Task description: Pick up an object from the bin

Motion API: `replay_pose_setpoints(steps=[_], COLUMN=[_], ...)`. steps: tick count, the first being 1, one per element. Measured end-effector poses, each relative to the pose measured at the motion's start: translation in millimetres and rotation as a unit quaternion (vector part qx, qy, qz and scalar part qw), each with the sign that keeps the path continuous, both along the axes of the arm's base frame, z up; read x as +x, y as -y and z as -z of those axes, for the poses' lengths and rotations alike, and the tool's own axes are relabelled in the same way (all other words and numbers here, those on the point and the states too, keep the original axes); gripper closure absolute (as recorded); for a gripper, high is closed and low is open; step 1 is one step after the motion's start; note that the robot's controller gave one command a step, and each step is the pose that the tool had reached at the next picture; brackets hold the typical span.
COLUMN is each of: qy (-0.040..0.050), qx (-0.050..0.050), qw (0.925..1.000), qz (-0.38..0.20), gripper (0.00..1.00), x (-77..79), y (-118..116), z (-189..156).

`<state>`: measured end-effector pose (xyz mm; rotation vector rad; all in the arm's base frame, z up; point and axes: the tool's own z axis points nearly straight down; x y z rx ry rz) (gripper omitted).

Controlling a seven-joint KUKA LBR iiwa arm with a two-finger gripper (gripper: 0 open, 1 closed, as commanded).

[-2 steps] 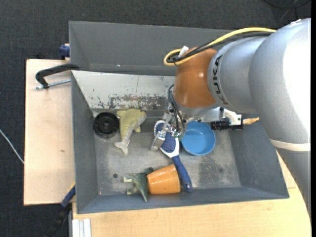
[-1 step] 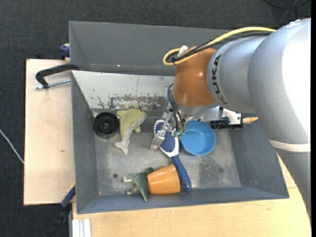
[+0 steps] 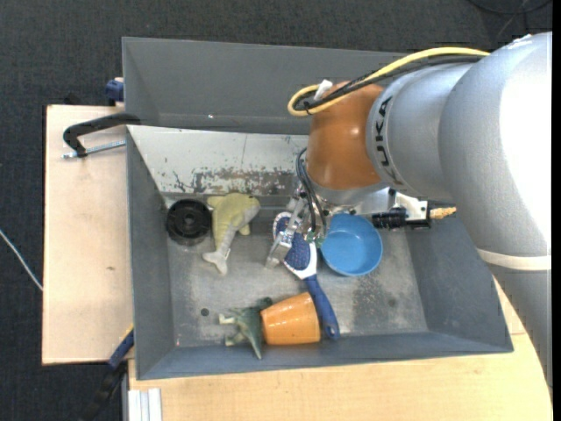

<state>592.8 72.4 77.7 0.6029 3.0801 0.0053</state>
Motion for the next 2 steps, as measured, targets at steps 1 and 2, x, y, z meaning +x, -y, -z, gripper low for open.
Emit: replay_pose_setpoints(steps=[1, 2], qy=[-0.0003, 0.0033], qx=[0.0, 0.001], qw=[1.0, 1.0], qz=[-0.001, 0.0], gripper=[0.0, 1.0], x=[0.6, 2.8], y=[-1.1, -2.0], z=[-0.7, -2.6])
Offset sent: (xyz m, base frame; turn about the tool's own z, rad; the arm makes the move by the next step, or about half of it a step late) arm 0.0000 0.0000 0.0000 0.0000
